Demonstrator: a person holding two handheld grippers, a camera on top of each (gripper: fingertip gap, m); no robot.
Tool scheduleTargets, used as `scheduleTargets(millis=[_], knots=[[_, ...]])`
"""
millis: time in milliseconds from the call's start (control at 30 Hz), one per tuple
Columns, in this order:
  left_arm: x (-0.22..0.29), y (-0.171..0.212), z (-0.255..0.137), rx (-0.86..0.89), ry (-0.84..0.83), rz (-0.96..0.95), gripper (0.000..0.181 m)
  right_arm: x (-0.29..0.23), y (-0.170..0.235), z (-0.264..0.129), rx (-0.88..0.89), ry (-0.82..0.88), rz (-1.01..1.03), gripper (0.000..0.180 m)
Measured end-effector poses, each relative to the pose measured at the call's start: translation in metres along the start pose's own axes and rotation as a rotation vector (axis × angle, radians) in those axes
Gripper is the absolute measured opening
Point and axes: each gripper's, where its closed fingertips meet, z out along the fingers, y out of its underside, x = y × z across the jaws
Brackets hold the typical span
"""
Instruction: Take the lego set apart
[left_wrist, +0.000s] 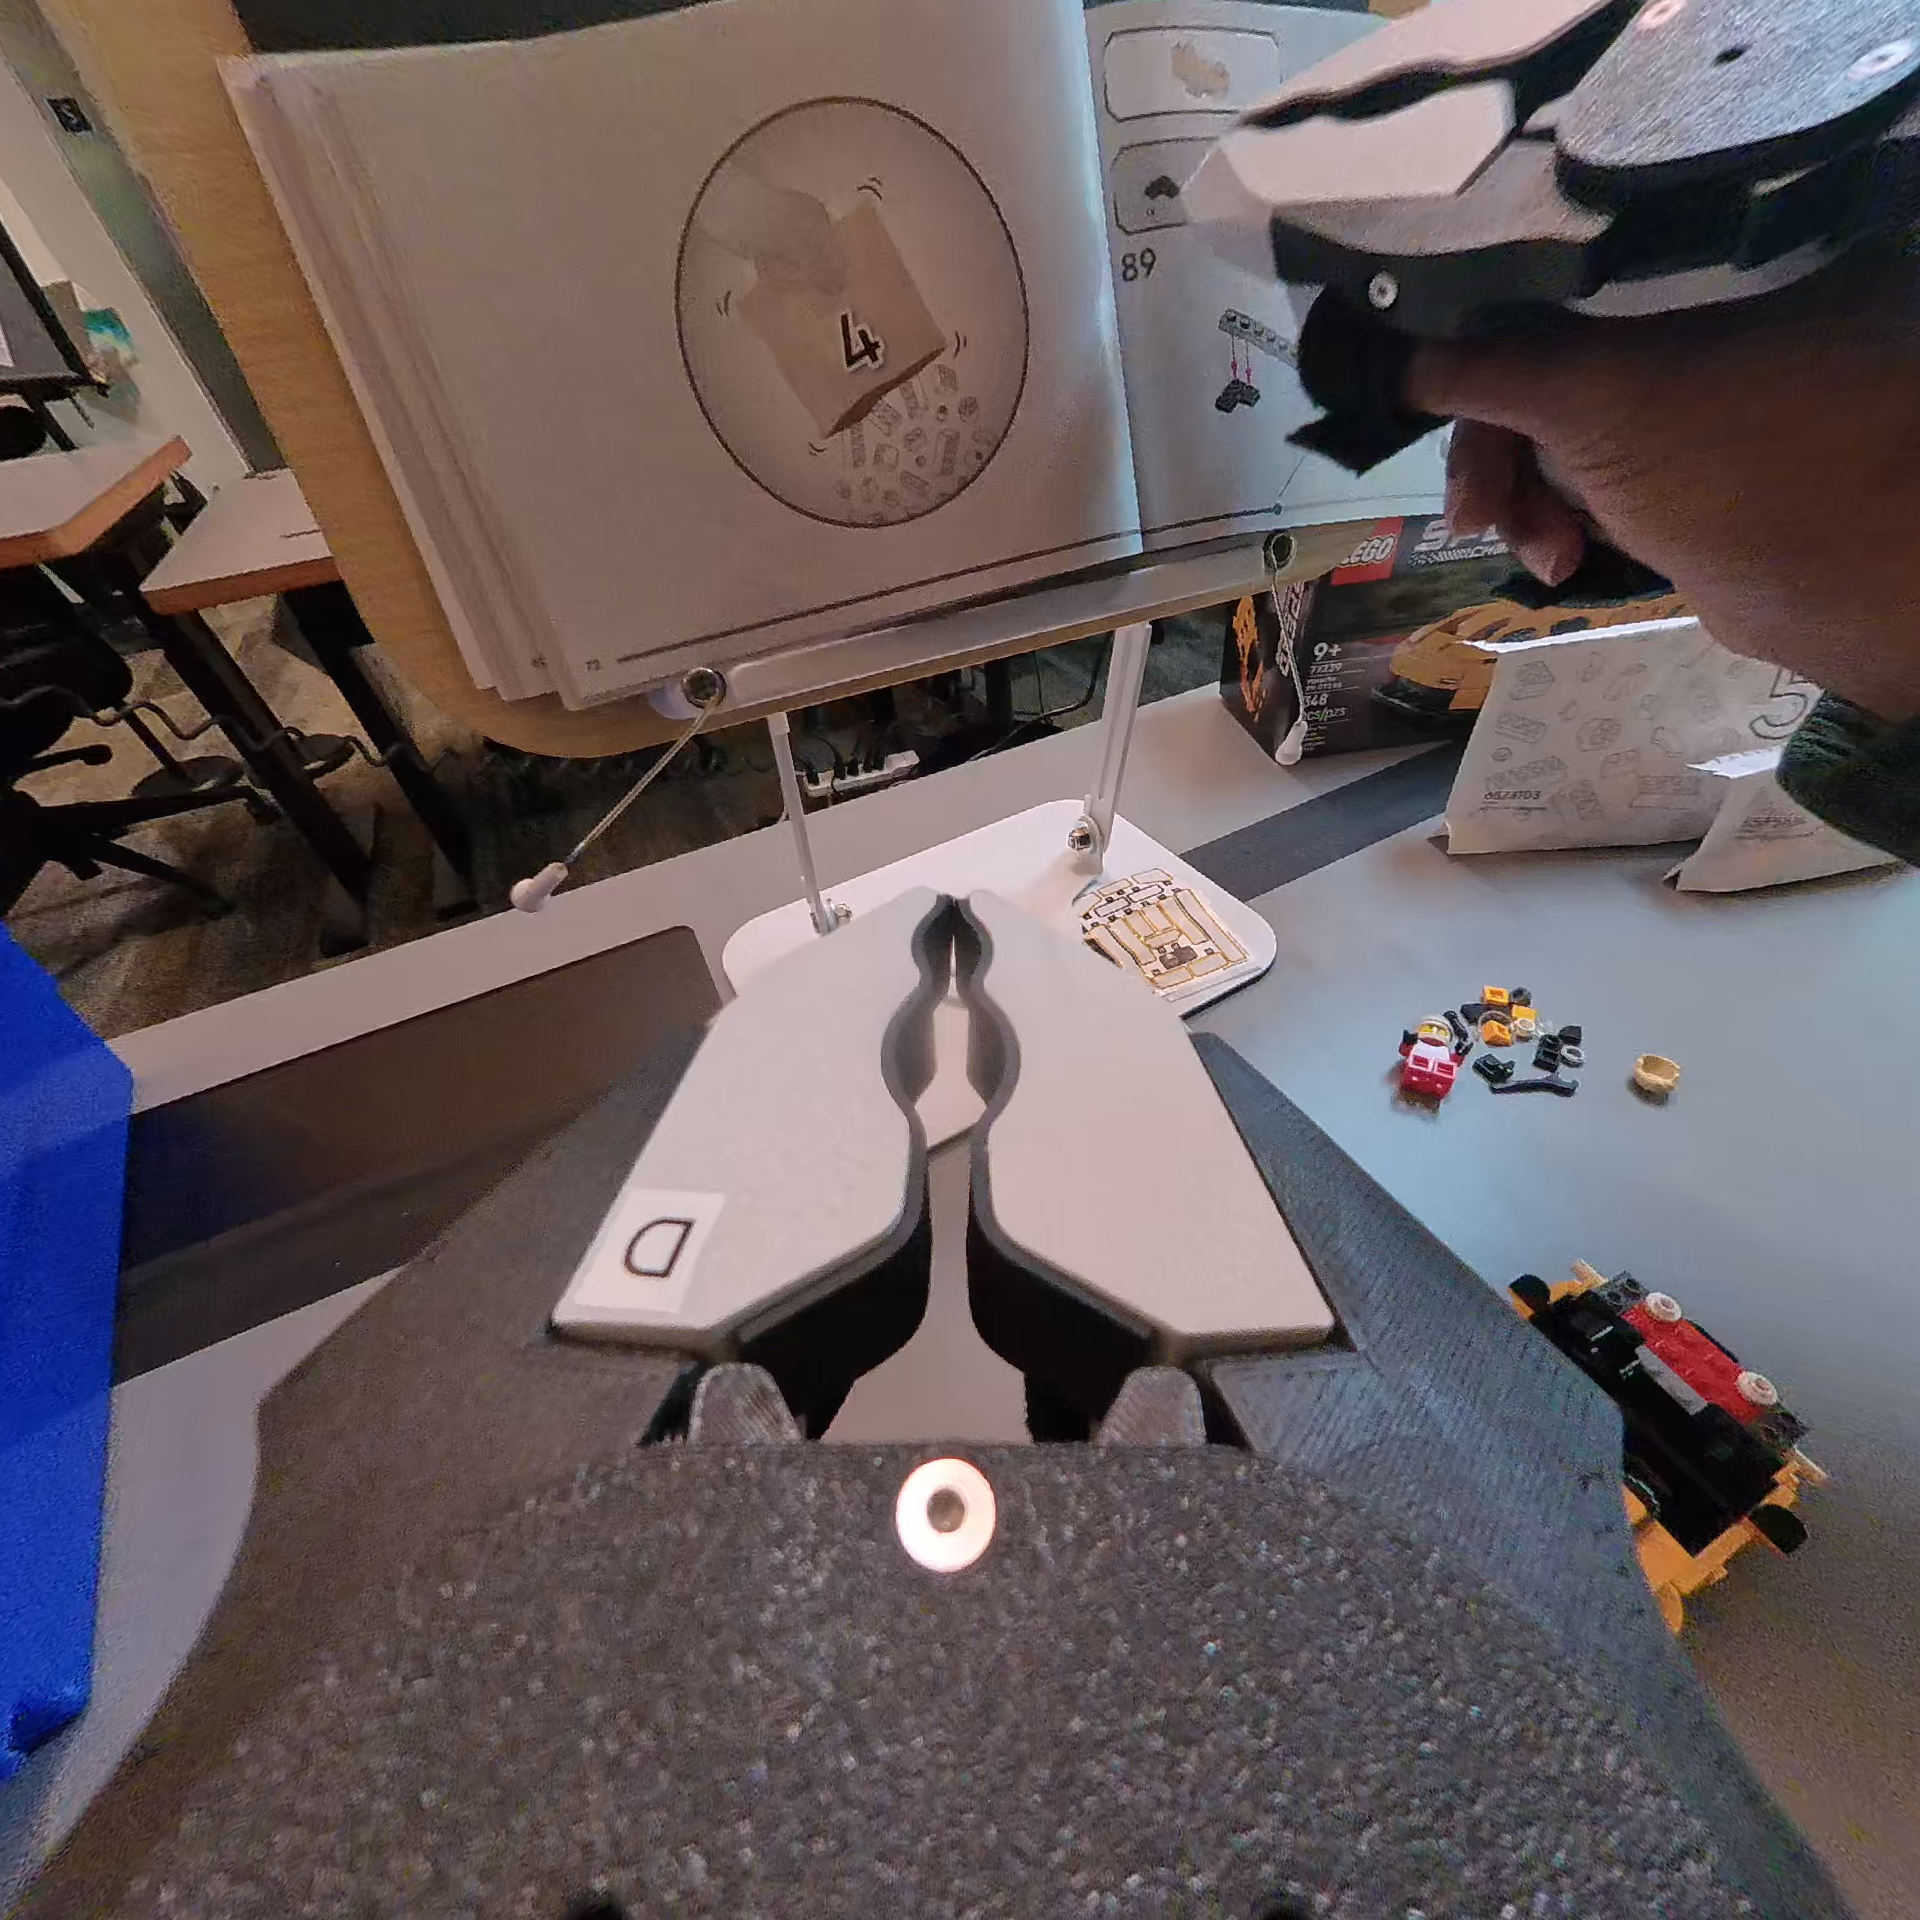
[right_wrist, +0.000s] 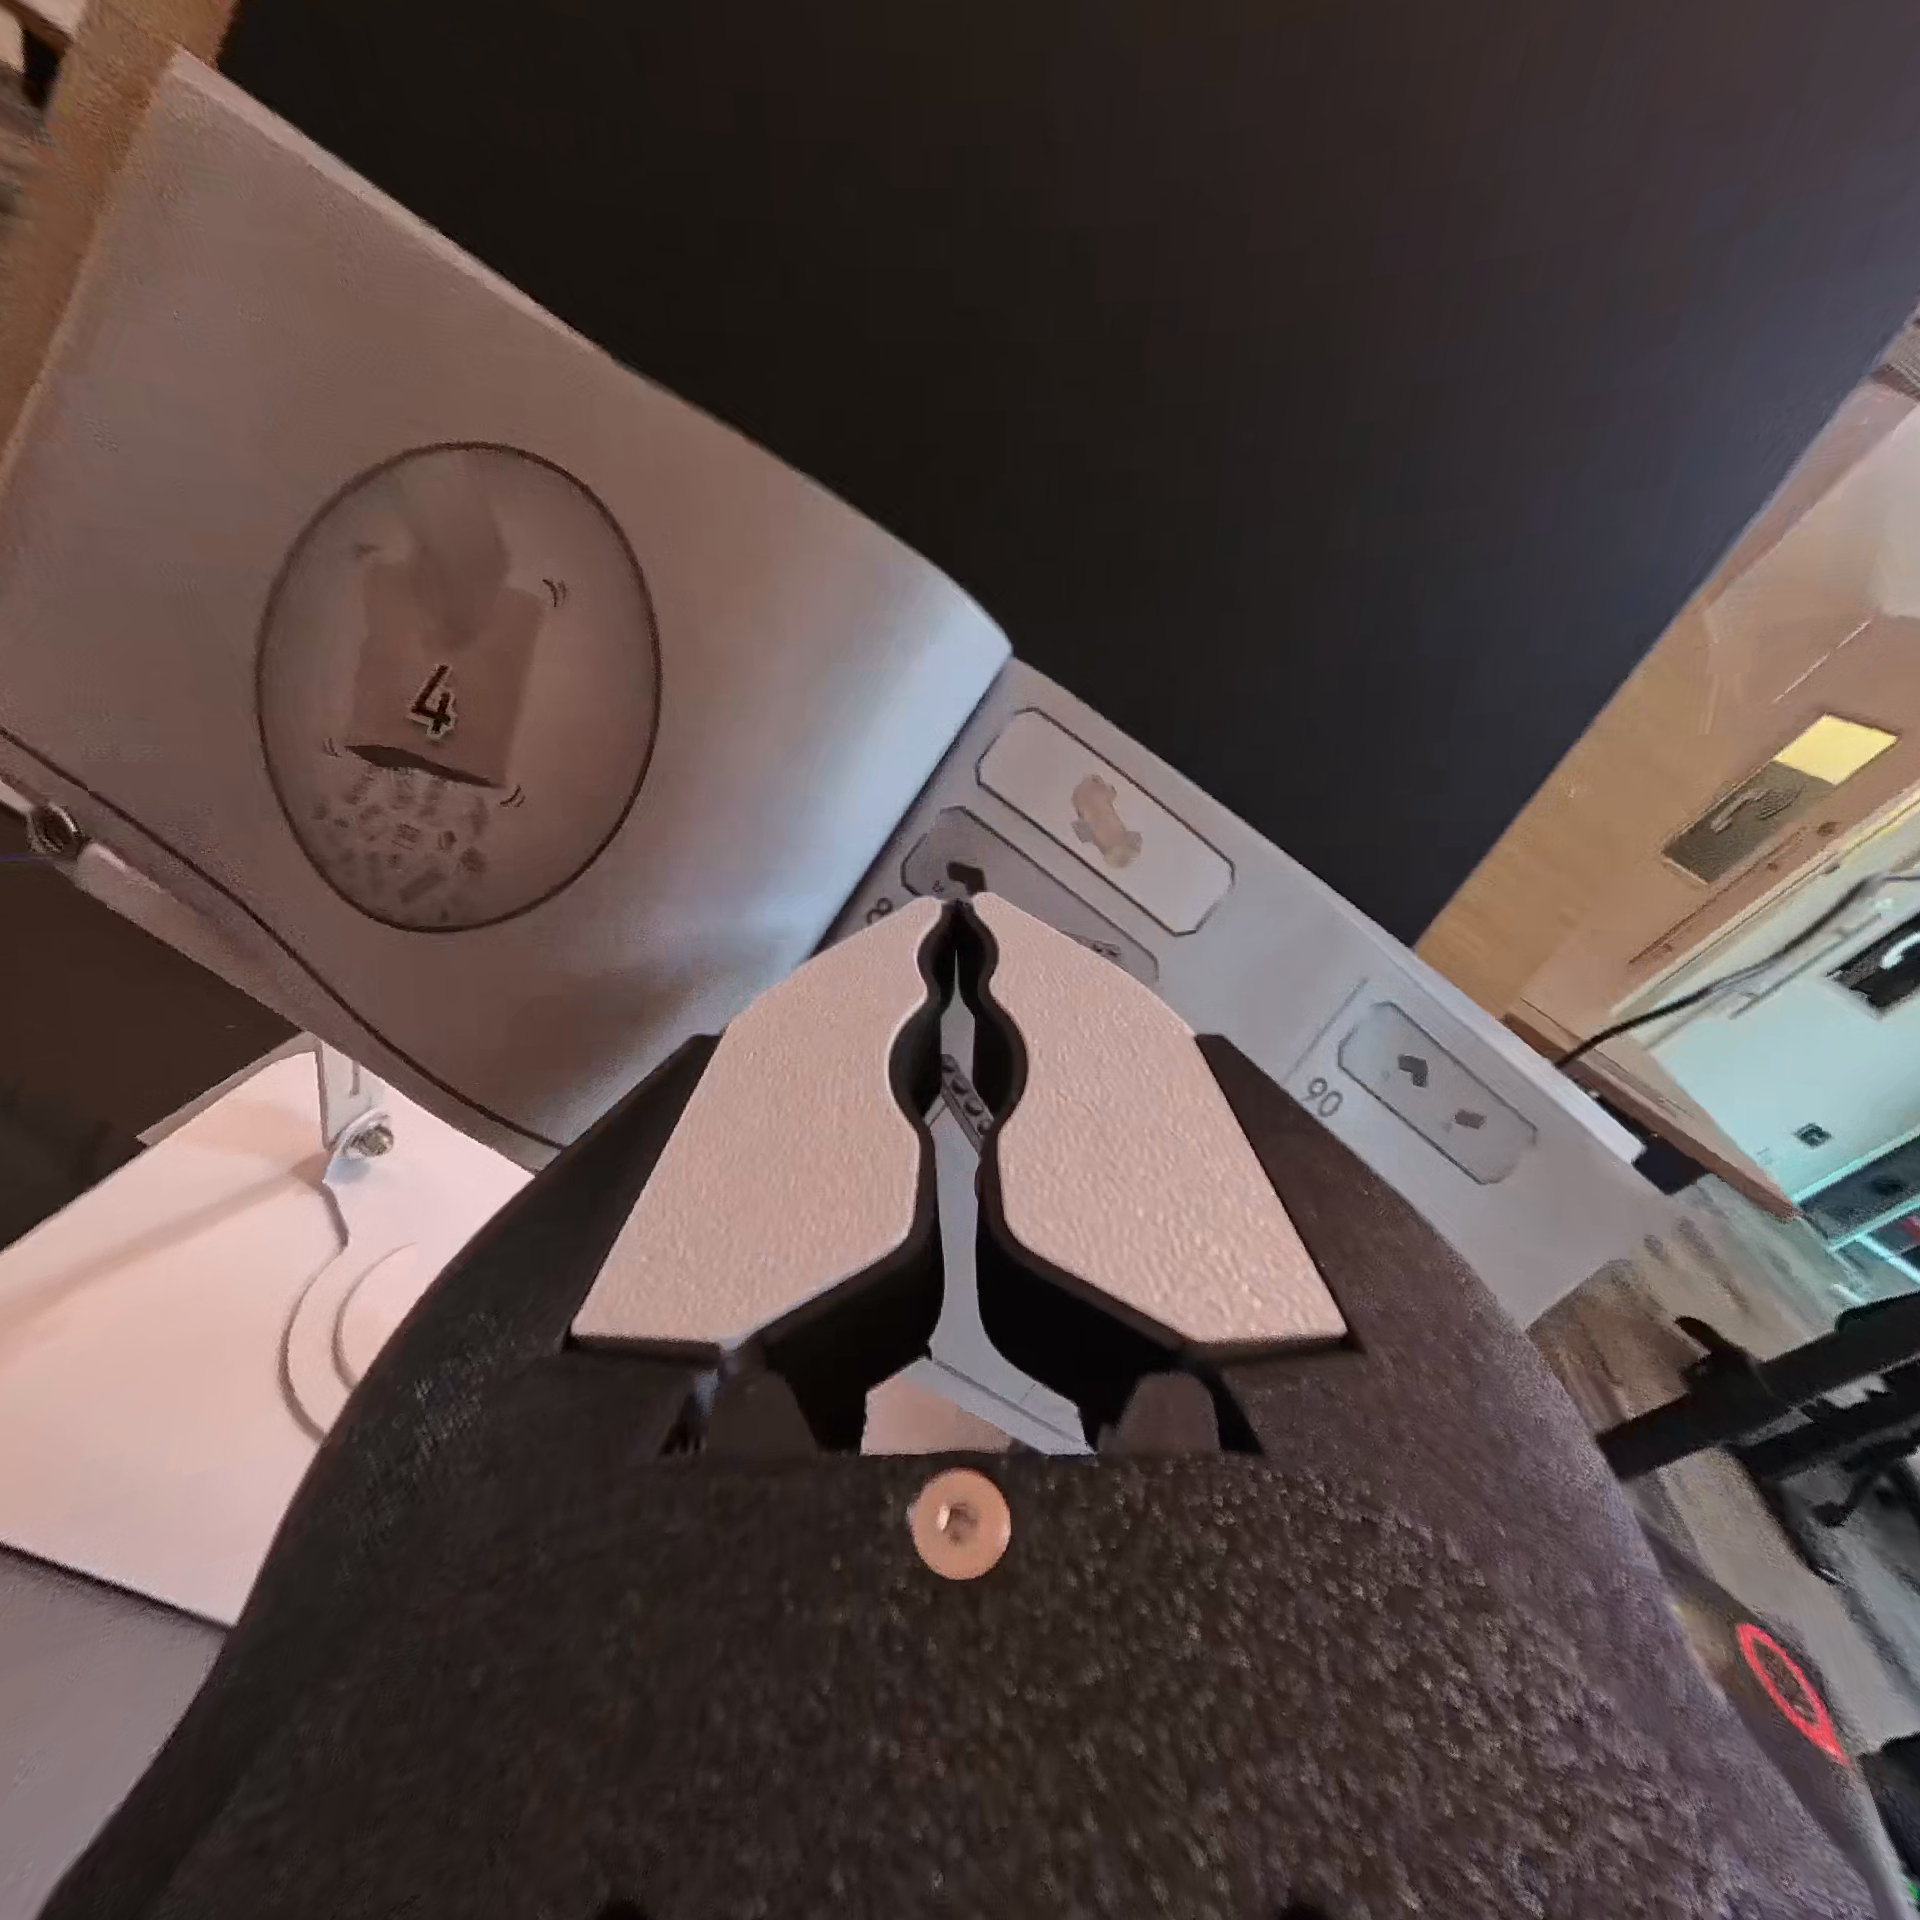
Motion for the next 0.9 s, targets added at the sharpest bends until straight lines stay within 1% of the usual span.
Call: scheduleTargets(millis=[33,100,133,167,200,233,267,300,367,467,533,567,633,733,800,900], knots=[[0.001,0.001,0.001,-0.002,0.001,0.001,0.000,0.001,-0.006,-0.004,0.029,0.001,0.012,0.003],[0.002,0.002,0.005,-0.006,0.003,0.004,0.000,-0.010,-0.030,-0.014,0.101,-0.036,0.019,0.025],[0.003,0.004,0.006,-0.009,0.006,0.001,0.000,-0.021,-0.040,-0.015,0.103,-0.077,0.024,0.045],[0.004,0.006,0.008,-0.014,0.012,-0.004,0.000,-0.034,-0.045,-0.012,0.067,-0.114,0.027,0.071],[0.006,0.008,0.009,-0.020,0.018,-0.005,0.000,-0.044,-0.044,-0.003,0.009,-0.128,0.019,0.093],[0.007,0.009,0.008,-0.024,0.021,-0.001,0.000,-0.049,-0.040,0.008,-0.046,-0.117,-0.006,0.108],[0.008,0.010,0.007,-0.026,0.021,0.005,0.000,-0.052,-0.034,0.019,-0.090,-0.090,-0.034,0.115],[0.008,0.010,0.005,-0.024,0.022,0.011,0.000,-0.051,-0.029,0.030,-0.117,-0.057,-0.061,0.115],[0.005,0.010,0.002,-0.017,0.019,0.014,0.000,-0.047,-0.023,0.040,-0.122,-0.002,-0.106,0.105],[-0.001,0.010,0.002,-0.012,0.021,-0.019,0.000,-0.034,-0.026,0.037,-0.067,0.041,-0.124,0.077],[-0.001,0.014,0.005,-0.020,0.029,-0.031,0.000,-0.026,-0.026,0.031,-0.039,0.023,-0.090,0.060],[-0.001,0.017,0.006,-0.027,0.031,-0.027,0.000,-0.023,-0.026,0.028,-0.025,0.007,-0.073,0.054],[0.002,0.019,0.007,-0.035,0.033,-0.014,0.000,-0.018,-0.025,0.020,0.002,-0.032,-0.042,0.049],[0.006,0.017,0.007,-0.031,0.039,-0.008,0.000,-0.014,-0.021,0.011,0.043,-0.091,0.004,0.045],[0.009,0.017,0.008,-0.034,0.044,0.001,0.000,-0.009,-0.017,0.008,0.053,-0.107,0.013,0.041],[0.014,0.019,0.009,-0.038,0.060,0.016,0.000,-0.002,-0.012,0.003,0.072,-0.125,0.032,0.039]])
